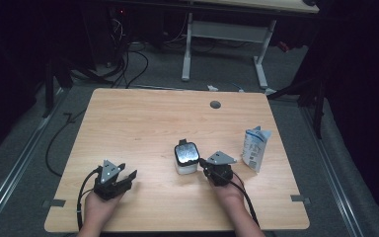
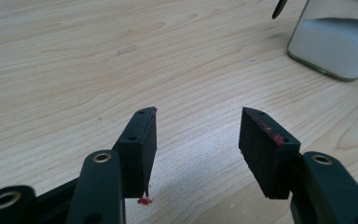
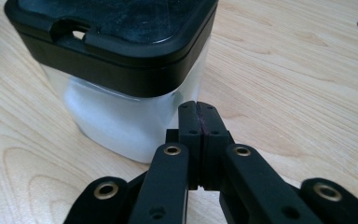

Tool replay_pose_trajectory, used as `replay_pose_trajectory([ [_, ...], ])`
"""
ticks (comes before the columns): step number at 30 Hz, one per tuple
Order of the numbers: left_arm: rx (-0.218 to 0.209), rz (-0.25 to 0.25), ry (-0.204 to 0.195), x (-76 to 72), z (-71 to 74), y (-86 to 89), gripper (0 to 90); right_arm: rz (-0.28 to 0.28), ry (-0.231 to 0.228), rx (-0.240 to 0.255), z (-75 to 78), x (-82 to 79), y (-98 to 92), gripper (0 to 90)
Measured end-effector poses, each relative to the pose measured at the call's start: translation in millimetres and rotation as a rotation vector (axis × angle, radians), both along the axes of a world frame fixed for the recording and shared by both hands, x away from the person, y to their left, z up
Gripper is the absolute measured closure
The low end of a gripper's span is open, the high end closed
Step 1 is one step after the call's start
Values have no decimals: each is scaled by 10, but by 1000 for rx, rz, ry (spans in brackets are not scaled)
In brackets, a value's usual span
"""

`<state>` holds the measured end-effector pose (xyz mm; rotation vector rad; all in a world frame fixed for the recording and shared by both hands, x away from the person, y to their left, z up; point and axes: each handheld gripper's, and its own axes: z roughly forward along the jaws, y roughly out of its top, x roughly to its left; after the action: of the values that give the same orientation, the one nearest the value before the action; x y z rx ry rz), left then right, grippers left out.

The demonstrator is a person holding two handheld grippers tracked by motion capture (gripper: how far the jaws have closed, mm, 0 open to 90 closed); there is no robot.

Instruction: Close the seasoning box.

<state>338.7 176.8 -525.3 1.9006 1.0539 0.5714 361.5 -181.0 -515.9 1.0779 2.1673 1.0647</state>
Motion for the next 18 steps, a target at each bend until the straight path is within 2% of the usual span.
replay_pose_trajectory([
  [18, 2, -8, -2, -4, 2, -11, 467, 36, -9, -22, 1, -87, 98, 895],
])
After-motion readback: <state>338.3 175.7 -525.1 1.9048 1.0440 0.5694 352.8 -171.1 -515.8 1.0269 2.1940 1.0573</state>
